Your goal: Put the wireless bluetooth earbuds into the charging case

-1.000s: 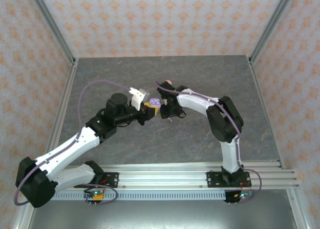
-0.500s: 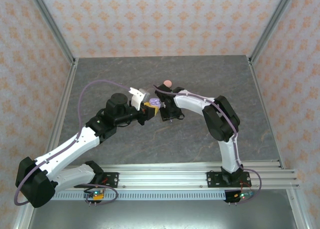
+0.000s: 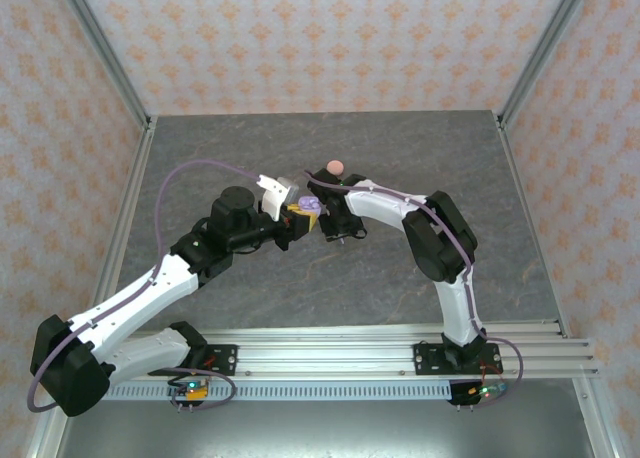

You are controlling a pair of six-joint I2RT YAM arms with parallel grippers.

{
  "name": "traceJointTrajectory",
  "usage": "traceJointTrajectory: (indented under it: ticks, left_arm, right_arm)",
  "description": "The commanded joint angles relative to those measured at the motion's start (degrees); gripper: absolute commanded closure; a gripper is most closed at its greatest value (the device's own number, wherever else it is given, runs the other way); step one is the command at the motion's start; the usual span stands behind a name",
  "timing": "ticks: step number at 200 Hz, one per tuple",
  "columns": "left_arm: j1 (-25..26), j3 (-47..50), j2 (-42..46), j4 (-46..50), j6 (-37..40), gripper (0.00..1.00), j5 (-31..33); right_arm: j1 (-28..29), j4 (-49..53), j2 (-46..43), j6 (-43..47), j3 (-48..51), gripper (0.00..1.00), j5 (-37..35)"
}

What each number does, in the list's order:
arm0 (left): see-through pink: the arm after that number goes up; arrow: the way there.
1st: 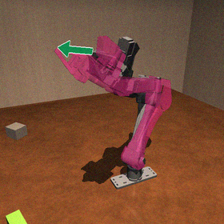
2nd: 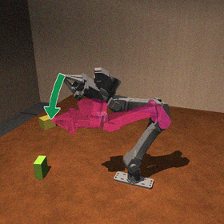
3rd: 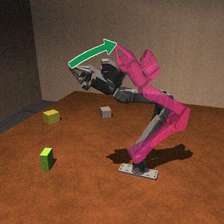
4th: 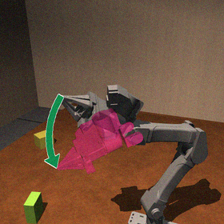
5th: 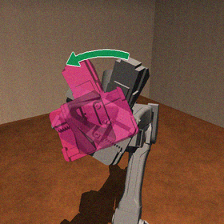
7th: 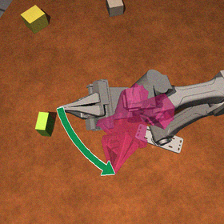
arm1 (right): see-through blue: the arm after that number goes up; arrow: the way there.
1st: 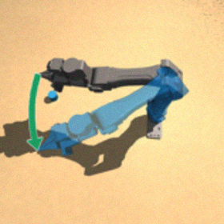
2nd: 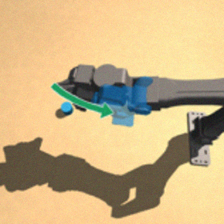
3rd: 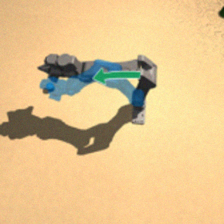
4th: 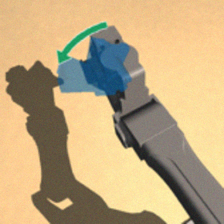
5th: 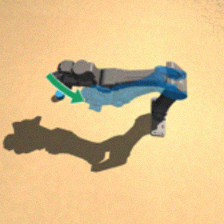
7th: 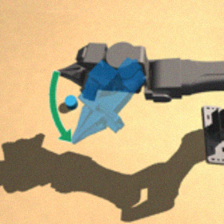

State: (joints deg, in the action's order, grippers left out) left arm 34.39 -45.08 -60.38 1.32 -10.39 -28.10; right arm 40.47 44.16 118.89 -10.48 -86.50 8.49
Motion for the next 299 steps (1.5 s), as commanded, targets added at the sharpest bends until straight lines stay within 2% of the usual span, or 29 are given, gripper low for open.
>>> traceJointTrajectory:
  ticks: [1, 97, 145, 198, 269, 299]
  left_arm:
    - [-0.4, -0.8, 1.4, 0.8, 1.0, 0.81, 0.5]
    - [-0.5, -0.8, 0.3, 1.0, 0.9, 0.81, 1.5]
    - [-0.4, -1.0, 0.1, 1.7, 0.9, 0.8, 2.4]
    - [-0.4, -1.4, -3.1, 4.5, 1.6, 0.81, 6.2]
    - [-0.4, 2.3, -5.7, -1.6, -0.4, 0.81, 10.3]
    - [-0.5, 3.4, -6.4, -3.4, -1.0, 0.81, 10.8]
  right_arm:
    - [0.1, 1.9, 1.7, -0.8, -0.9, 0.7, -3.3]
    - [0.1, 0.6, -0.9, -2.3, 1.1, 0.76, -5.4]
    - [-1.4, -0.6, -2.0, -3.2, 2.5, 0.78, -3.8]
    - [-5.9, -7.4, -7.0, -5.7, 8.2, 0.79, 6.1]
    - [-12.3, -21.5, -18.0, -13.2, 18.1, 0.79, 25.7]
    - [-13.8, -24.0, -23.3, -14.9, 19.9, 0.79, 31.0]
